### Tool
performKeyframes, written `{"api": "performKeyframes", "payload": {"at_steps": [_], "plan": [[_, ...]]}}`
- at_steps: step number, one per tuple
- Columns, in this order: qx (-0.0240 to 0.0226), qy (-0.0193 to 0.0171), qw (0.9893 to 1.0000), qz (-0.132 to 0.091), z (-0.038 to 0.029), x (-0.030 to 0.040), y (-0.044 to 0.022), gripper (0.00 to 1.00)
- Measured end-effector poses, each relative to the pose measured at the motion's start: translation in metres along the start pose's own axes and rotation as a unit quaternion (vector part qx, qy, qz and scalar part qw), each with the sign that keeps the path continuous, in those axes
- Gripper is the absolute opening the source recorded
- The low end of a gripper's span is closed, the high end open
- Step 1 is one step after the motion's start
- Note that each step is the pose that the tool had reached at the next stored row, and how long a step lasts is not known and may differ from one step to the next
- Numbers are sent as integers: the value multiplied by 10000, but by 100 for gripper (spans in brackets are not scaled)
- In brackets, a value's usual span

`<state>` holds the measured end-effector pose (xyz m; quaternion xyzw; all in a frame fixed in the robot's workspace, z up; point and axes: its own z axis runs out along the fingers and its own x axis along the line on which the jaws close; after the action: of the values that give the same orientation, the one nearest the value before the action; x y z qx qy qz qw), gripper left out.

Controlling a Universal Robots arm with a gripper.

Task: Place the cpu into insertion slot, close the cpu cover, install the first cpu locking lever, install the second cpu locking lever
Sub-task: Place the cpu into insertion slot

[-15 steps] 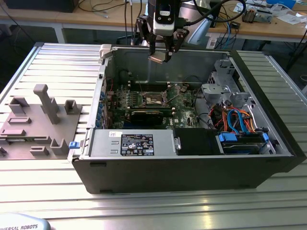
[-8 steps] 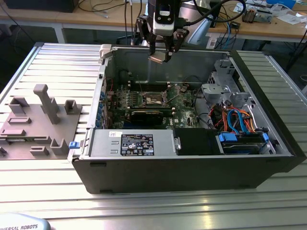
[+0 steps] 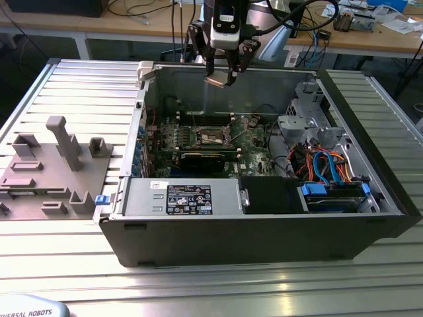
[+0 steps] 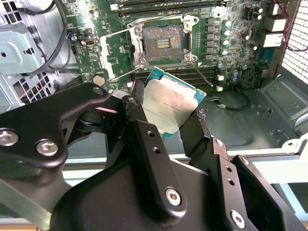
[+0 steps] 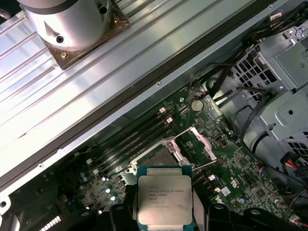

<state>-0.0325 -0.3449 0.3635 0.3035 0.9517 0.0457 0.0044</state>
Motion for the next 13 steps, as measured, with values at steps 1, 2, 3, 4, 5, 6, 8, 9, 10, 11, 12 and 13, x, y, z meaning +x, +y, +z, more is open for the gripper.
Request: {"api": "performKeyframes", "payload": {"at_steps": [1, 2, 3, 4, 5, 6, 8, 9, 10, 11, 12, 13], "plan": [[0, 0, 10000, 2, 0, 0, 0, 54], [0, 0, 10000, 4, 0, 0, 0, 54], [0, -1, 10000, 6, 0, 0, 0, 54], [0, -1, 10000, 8, 0, 0, 0, 54], [0, -1, 10000, 11, 0, 0, 0, 54], [0, -1, 10000, 12, 0, 0, 0, 54], [0, -2, 10000, 17, 0, 0, 0, 54], [0, -2, 10000, 19, 0, 0, 0, 54], [0, -2, 10000, 21, 0, 0, 0, 54], [0, -2, 10000, 25, 0, 0, 0, 54], [0, -3, 10000, 27, 0, 0, 0, 54], [0, -3, 10000, 29, 0, 0, 0, 54]]}}
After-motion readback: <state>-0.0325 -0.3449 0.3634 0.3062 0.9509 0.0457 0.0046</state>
